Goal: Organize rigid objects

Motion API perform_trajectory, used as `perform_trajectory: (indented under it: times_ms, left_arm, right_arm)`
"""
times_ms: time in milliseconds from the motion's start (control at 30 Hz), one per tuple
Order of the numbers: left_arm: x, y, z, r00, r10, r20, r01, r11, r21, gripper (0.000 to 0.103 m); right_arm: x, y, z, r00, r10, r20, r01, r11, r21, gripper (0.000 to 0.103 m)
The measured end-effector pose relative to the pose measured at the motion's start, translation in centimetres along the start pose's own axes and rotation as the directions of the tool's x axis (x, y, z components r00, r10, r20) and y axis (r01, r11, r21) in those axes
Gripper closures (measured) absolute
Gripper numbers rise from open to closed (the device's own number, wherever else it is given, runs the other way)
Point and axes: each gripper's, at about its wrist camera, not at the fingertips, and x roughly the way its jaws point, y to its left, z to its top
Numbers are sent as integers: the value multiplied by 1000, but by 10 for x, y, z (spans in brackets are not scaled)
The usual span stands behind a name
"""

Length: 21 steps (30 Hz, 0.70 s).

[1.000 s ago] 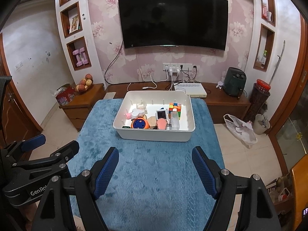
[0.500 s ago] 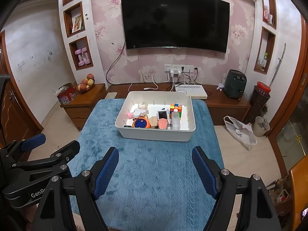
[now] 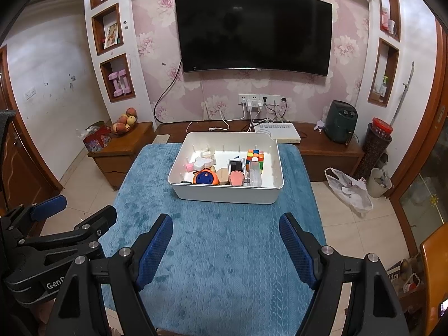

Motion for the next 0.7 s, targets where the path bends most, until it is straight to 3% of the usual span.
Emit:
perform_trajectory:
  times_ms: [700]
  left_arm:
    - [-9,5,-7,1000,-6,0,6,1000,8,12]
  right_arm:
    - [0,-4,-6,1000,-8,-24,8,1000,16,24]
